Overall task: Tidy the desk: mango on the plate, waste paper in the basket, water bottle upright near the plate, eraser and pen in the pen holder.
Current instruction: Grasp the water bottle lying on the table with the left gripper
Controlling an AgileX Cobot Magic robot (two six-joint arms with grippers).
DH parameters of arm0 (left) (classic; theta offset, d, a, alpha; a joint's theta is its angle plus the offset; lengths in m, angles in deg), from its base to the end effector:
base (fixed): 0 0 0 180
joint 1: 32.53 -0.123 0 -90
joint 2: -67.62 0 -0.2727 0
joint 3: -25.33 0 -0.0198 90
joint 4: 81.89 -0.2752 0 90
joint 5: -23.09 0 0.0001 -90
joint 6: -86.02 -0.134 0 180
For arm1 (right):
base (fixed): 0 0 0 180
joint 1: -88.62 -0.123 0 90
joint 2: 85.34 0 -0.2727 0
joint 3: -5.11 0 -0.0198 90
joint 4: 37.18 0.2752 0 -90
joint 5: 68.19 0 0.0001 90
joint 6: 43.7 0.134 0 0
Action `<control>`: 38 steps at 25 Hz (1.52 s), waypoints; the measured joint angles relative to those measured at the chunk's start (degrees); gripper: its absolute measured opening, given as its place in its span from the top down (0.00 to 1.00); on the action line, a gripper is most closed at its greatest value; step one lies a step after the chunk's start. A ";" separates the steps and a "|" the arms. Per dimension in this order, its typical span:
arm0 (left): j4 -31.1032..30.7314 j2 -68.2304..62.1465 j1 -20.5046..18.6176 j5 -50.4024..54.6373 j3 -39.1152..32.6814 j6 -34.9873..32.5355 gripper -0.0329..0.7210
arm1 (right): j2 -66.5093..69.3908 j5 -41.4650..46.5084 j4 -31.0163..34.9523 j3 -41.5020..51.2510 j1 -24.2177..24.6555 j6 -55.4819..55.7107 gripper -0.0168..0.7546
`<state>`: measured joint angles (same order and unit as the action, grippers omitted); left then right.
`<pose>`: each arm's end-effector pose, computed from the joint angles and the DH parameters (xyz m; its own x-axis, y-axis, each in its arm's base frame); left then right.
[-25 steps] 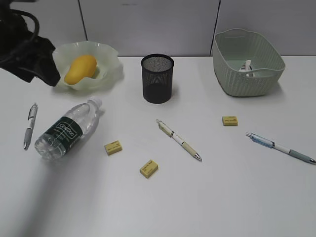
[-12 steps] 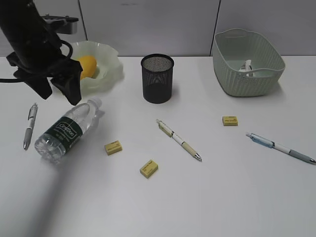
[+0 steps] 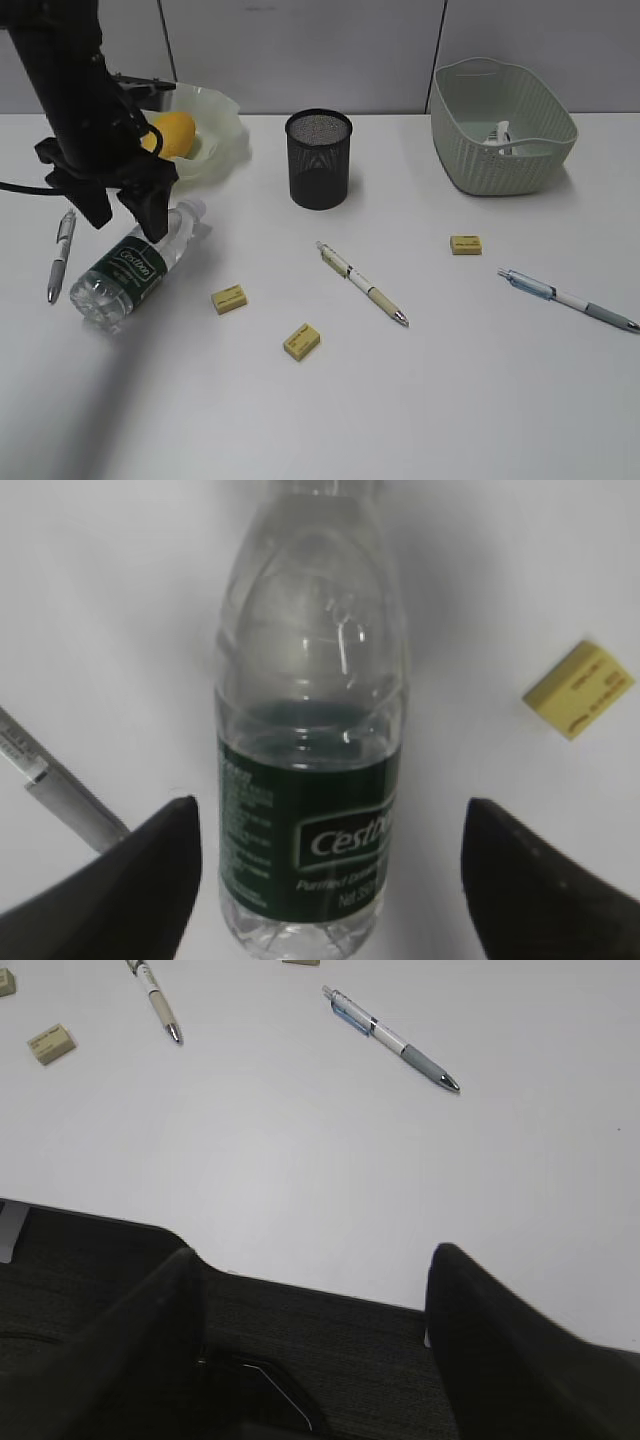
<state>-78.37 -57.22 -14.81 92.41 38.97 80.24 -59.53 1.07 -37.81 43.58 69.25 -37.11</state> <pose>0.3961 -0.1346 0.1320 -0.9255 0.3786 0.0039 0.3778 0.9241 -0.0579 0.0862 0.0289 0.2866 -0.6818 -0.1222 -0.7212 -0.2505 0.9653 0.0733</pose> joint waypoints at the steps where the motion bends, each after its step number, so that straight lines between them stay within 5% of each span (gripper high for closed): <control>1: -0.23 -0.39 0.00 -0.42 0.00 0.00 0.14 | 0.00 0.00 0.00 0.00 0.00 0.06 0.27; 24: -2.36 -8.83 0.06 -5.50 0.38 0.19 0.17 | 0.00 0.11 -0.35 0.00 0.00 1.17 0.27; 31: -2.57 -9.81 0.06 -5.65 0.44 1.27 0.30 | 0.00 0.11 -0.37 0.00 0.00 1.47 0.28; 38: -2.53 -9.76 0.06 -2.45 0.49 1.31 0.30 | 0.00 0.11 -0.37 0.00 0.00 1.52 0.28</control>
<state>-80.90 -66.98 -14.75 89.96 39.46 81.55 -59.53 1.17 -38.18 43.58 69.25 -35.59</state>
